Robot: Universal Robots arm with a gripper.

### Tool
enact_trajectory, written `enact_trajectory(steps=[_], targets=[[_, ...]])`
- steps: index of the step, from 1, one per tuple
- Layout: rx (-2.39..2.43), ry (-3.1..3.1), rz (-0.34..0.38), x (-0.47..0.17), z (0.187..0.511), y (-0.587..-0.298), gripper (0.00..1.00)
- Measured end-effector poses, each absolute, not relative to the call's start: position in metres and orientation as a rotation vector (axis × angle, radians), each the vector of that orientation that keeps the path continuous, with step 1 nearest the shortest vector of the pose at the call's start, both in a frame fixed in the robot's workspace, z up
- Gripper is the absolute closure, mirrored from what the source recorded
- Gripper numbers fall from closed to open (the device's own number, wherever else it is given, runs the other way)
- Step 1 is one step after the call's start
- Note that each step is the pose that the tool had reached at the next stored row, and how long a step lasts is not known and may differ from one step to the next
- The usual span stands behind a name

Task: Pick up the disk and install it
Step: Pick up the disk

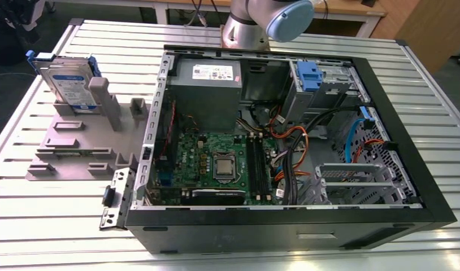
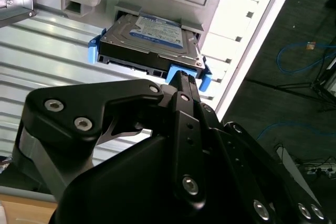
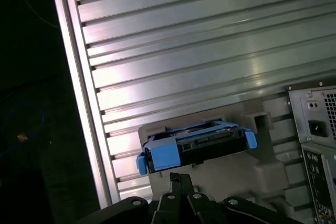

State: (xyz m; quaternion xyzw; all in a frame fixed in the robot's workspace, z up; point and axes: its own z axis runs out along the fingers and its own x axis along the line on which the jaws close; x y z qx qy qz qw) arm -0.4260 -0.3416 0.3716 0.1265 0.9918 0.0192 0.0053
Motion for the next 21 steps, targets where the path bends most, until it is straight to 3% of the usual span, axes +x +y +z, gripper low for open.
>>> enact_trajectory(steps=[21], targets=[[0.760, 3.032, 0.058, -0.4259, 0.3702, -0.3416, 0.89]])
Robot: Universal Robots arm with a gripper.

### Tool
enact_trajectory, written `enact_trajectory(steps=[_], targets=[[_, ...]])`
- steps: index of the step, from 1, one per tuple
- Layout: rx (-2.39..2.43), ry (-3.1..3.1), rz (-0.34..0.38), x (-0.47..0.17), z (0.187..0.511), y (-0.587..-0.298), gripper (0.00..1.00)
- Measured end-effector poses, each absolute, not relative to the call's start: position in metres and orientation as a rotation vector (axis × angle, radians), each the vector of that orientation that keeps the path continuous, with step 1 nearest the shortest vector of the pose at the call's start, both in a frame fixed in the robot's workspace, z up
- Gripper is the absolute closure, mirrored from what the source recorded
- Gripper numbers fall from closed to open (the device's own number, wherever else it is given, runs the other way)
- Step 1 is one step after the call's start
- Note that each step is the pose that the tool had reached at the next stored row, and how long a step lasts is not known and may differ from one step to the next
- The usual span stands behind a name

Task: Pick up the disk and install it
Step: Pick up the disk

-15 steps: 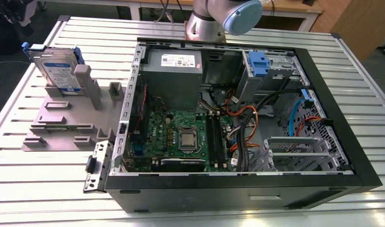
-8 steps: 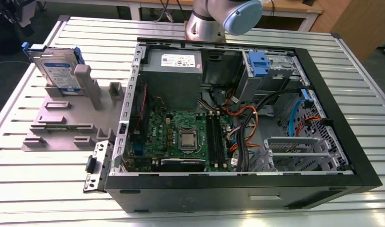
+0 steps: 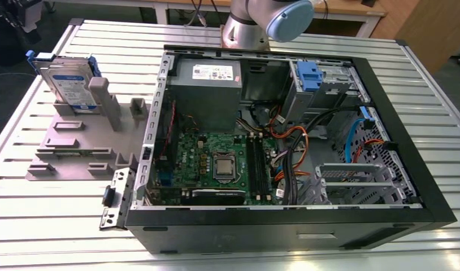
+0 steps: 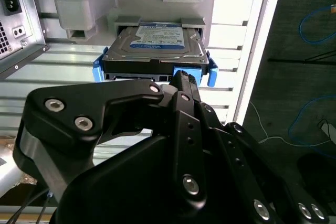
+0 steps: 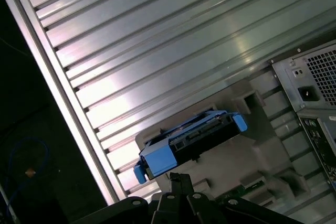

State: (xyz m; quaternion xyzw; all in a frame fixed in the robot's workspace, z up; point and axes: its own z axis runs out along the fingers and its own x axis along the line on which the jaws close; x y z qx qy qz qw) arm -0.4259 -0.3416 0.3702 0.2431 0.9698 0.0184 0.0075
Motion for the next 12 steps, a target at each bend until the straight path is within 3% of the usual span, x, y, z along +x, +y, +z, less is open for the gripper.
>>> enact_trajectory(steps=[12], targets=[[0.775, 3.028, 0.058, -0.4259, 0.3702, -0.3416, 0.89]])
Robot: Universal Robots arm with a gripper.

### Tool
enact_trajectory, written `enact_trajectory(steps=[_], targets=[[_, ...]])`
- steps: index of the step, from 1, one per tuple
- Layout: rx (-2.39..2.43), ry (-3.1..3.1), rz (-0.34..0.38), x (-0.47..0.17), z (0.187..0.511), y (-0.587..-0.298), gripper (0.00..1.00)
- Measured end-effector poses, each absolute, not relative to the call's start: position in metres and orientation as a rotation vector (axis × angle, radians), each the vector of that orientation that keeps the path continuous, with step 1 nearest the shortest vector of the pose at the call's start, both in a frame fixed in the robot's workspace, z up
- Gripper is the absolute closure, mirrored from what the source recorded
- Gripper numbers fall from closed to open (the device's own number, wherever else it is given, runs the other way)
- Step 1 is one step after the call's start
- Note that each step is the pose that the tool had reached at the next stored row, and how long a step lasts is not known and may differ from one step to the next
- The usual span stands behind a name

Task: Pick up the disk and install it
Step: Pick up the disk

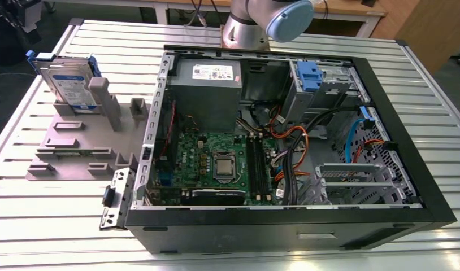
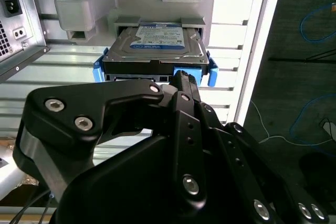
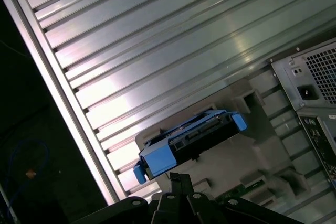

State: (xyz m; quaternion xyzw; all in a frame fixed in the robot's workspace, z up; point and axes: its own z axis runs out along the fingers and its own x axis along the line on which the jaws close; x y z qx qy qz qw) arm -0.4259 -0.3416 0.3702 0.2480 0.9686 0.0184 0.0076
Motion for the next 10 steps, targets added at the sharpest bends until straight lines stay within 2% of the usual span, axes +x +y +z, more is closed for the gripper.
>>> enact_trajectory(steps=[10], targets=[[0.785, 3.026, 0.057, -0.4259, 0.3702, -0.3416, 0.89]])
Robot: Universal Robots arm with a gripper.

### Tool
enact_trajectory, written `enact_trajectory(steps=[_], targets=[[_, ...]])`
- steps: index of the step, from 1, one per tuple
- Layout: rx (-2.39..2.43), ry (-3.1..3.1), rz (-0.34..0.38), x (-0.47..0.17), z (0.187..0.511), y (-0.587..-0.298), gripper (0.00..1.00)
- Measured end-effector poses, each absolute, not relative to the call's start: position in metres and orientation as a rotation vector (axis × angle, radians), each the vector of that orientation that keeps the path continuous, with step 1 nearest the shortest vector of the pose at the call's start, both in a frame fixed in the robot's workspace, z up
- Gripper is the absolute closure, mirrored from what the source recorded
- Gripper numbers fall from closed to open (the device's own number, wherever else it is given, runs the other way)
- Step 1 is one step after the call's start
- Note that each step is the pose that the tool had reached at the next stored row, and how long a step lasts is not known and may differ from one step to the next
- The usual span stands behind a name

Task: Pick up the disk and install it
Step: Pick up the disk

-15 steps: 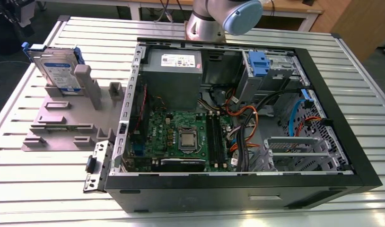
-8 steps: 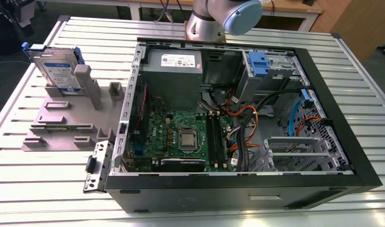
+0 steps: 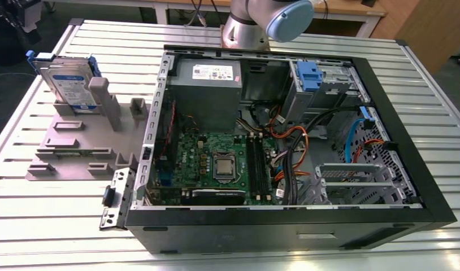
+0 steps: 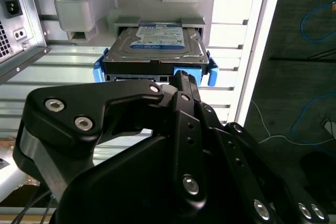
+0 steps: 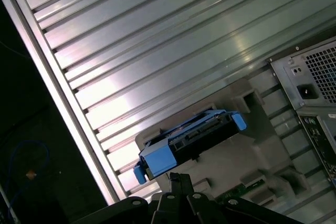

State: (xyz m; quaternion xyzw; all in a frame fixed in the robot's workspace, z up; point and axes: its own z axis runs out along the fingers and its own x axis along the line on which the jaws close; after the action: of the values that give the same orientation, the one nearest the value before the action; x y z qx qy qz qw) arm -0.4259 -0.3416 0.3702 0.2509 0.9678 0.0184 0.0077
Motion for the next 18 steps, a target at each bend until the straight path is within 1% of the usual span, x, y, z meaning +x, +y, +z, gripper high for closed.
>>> enact_trajectory(steps=[18], targets=[[0.808, 3.019, 0.057, -0.4259, 0.3702, -0.3416, 0.89]])
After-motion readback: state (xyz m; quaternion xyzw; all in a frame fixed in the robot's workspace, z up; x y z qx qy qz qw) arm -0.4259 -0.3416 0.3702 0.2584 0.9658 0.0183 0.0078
